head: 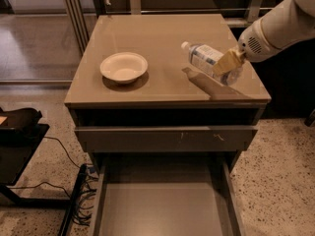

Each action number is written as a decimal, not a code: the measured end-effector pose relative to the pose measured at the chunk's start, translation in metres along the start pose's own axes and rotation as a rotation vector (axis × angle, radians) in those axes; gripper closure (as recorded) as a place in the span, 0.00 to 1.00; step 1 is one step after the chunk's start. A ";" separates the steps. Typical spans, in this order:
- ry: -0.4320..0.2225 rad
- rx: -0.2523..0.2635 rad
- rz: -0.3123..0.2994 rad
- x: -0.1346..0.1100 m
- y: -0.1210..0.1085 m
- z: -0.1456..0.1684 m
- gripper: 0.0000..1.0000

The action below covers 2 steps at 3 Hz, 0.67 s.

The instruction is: Place blue plastic bottle into middle drawer

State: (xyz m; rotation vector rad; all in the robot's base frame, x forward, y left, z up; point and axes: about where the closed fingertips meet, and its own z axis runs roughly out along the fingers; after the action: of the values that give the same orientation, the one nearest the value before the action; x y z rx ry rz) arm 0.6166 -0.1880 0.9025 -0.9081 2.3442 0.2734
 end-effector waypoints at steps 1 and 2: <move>-0.013 -0.040 -0.034 0.024 0.007 -0.035 1.00; -0.041 -0.114 -0.098 0.055 0.019 -0.067 1.00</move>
Offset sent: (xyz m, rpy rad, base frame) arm -0.1323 -0.0751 0.0294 0.0865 -0.0305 0.2877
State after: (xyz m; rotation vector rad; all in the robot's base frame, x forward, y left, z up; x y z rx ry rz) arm 0.5408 -0.2292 0.9220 -1.0588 2.2580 0.3853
